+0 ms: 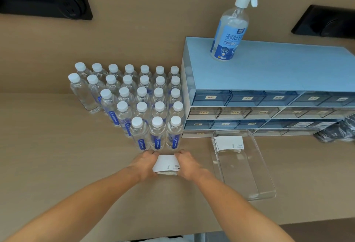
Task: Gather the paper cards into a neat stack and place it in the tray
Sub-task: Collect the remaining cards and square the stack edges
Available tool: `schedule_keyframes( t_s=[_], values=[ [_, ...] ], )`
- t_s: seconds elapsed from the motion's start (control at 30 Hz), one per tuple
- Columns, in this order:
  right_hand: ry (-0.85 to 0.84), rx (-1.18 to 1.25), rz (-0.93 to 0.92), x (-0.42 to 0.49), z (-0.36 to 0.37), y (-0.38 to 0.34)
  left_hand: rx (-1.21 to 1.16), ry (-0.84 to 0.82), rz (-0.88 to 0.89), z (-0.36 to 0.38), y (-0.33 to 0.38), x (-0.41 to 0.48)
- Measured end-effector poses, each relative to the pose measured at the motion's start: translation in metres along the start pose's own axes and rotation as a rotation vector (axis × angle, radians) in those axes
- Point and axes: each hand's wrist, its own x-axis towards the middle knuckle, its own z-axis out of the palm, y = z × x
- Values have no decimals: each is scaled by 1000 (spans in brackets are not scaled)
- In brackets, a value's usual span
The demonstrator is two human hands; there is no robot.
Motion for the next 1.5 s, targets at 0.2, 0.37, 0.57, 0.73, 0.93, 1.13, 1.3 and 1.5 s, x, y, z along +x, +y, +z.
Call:
schedule_keyframes(
  t_s=[0.2,0.37,0.57,0.73,0.93,1.13,1.3,1.5],
  values=[
    [-8,-16,-5,2,-6,-3,10,34,11,-4,-5,-3],
    [-10,-22,-9,-1,-11,-9,7,58,11,-8,-13,-8],
    [2,4,3,-3,-8,-12,7,57,10,-8,-13,-9],
    [-18,-7,28,-2,2,-7,-30,-8,-36,2,-6,-9],
    [-57,13,71,3,17,-7,-52,-22,-82,10,-3,-3],
    [62,-47,66,4,27,-10,-16,3,-61,13,-4,4],
    [77,-27,72,1,24,-11,-20,30,-52,13,-7,3],
    [63,-45,67,0,24,-13,9,20,-33,15,-6,0]
  ],
)
